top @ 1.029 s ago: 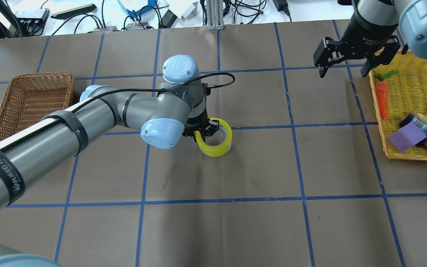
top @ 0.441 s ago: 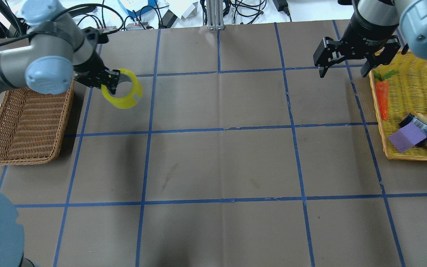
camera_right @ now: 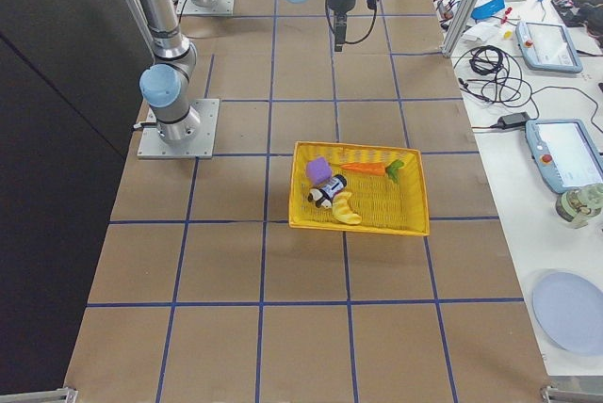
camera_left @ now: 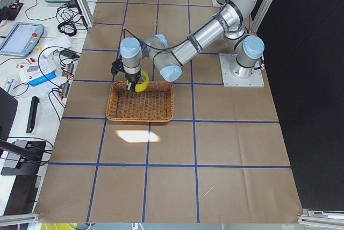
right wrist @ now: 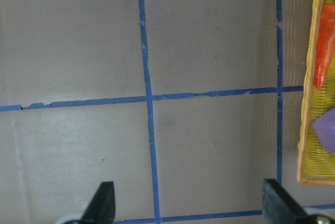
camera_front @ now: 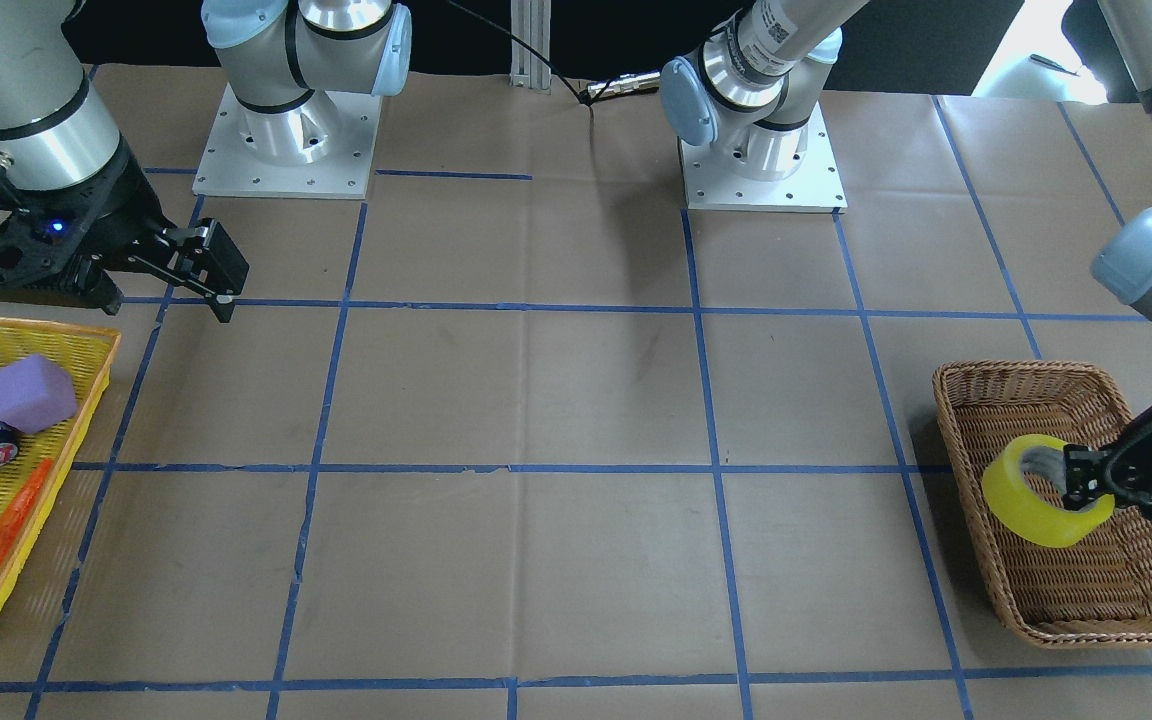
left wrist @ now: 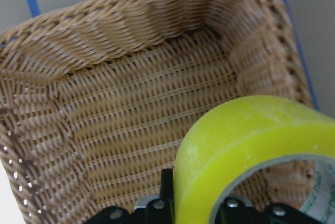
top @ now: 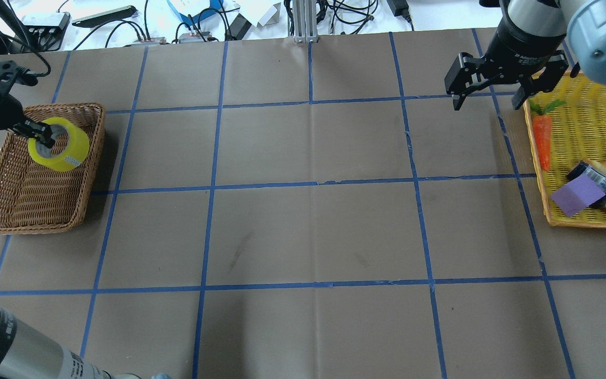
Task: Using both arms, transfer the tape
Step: 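Lower the tape roll into the wicker basket and open the left gripper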
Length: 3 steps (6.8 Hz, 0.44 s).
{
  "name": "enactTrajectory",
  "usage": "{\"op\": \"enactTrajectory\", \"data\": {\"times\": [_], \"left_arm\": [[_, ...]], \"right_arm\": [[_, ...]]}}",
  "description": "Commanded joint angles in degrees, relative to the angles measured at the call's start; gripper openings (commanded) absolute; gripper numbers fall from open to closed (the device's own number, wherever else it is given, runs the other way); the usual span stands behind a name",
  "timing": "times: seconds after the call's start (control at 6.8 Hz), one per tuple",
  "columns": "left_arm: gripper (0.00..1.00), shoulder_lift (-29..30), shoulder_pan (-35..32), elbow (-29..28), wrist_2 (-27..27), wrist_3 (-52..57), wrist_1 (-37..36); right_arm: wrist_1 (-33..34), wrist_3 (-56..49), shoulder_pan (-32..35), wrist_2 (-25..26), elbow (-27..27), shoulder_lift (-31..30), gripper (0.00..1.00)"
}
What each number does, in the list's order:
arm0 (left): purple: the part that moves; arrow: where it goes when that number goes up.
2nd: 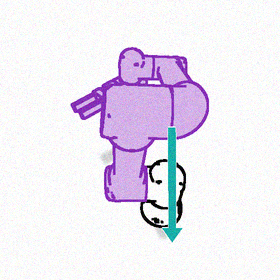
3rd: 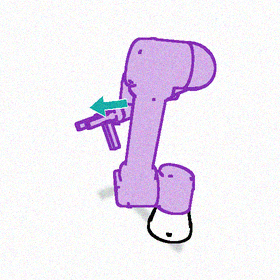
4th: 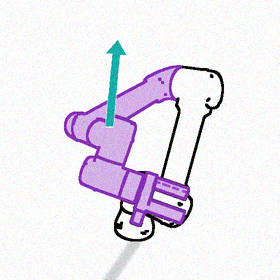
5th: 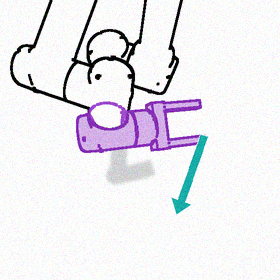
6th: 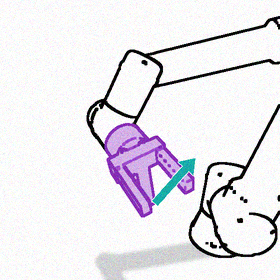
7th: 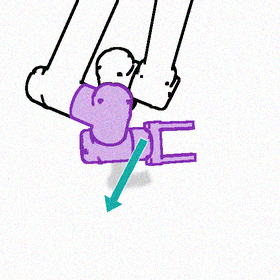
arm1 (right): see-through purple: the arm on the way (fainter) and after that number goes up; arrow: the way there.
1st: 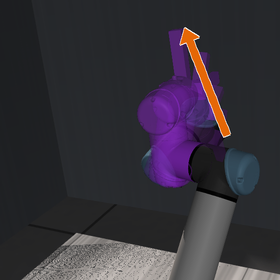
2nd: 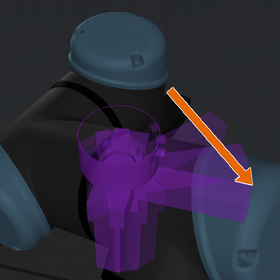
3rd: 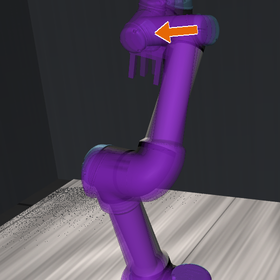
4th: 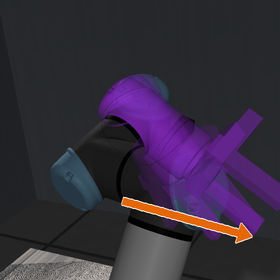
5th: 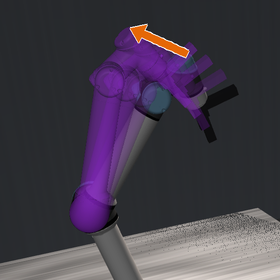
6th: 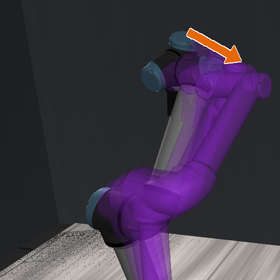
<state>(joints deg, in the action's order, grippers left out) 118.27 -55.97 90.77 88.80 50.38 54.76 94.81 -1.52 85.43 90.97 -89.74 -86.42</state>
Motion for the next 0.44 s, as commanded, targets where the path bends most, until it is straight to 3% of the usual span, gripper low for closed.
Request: {"op": "enactTrajectory", "data": {"times": [0.0, 0.15, 0.29], "left_arm": [[0.99, 2.40, 1.92, -0.33, 2.85, 2.10, -2.22], [1.00, 0.40, -1.30, -1.37, 4.96, 1.22, 4.41], [1.00, -4.41, -7.25, -2.86, 5.06, -6.79, 14.13]], "right_arm": [[0.02, -0.06, 0.00, 0.00, -0.09, 0.11, 1.00], [-0.41, 0.03, 0.00, 0.00, -0.09, 0.11, 1.00], [-0.42, -0.06, 0.00, 0.00, -0.09, 0.20, 1.00]]}}
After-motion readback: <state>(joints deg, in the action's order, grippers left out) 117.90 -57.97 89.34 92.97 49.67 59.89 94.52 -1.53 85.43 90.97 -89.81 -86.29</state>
